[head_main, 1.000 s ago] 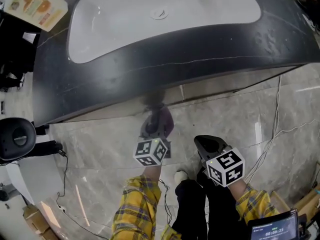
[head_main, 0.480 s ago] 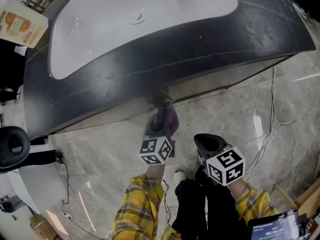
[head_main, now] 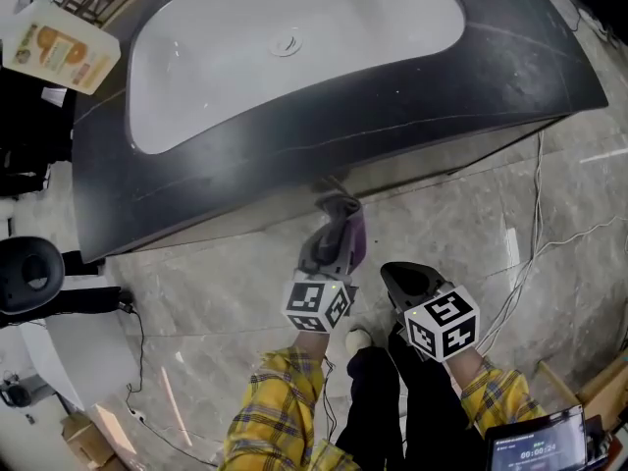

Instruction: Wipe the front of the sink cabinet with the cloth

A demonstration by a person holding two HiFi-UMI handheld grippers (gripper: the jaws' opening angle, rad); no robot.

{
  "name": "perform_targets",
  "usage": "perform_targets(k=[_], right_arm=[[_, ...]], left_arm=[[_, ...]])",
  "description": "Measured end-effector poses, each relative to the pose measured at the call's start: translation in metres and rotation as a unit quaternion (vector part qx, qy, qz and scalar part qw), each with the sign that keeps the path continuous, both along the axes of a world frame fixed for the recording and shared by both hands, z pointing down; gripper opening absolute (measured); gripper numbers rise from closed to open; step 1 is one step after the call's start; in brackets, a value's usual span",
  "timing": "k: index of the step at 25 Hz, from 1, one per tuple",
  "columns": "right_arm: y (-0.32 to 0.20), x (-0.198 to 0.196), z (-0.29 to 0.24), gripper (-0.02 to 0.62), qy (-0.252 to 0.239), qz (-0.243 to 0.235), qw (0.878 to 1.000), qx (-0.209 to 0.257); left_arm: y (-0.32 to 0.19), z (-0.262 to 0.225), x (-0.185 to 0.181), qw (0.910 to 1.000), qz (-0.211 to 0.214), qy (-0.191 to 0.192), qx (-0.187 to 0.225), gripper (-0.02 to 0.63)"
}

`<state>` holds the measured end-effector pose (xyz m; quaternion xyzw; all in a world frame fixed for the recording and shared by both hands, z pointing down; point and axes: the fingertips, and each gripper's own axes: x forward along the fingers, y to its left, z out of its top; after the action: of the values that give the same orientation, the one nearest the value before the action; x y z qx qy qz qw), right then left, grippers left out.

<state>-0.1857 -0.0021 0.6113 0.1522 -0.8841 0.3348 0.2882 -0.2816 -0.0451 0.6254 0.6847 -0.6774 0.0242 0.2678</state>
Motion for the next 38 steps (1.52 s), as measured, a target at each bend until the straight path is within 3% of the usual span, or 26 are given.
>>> perform_targets(k=[6,13,17,38], right_arm=[[0.010,-0.007,-0.039,0.006,-0.011,-0.006,1.000,0.002],[0.022,-0.014,-0.083,0.006,-0.023,-0.012,1.000,0.014],[0.029,-0.016,-0.108,0.006,-0.027,-0.011,0.999,0.028],[0.080,0.002,-0.216,0.006,-0.074,0.056,0.993,0.067]], left_arm=[[0.025,-0.048,-0.001,0.9996,-0.021,0.014,0.014,0.051],[0.052,-0.117,0.006,0.9988,-0.007,-0.002,0.049,0.051],[0.071,-0.148,0.008,0.9977,-0.019,0.016,0.063,0.051],[0.147,-0.266,0.022,0.9924,-0.021,0.015,0.121,0.051]])
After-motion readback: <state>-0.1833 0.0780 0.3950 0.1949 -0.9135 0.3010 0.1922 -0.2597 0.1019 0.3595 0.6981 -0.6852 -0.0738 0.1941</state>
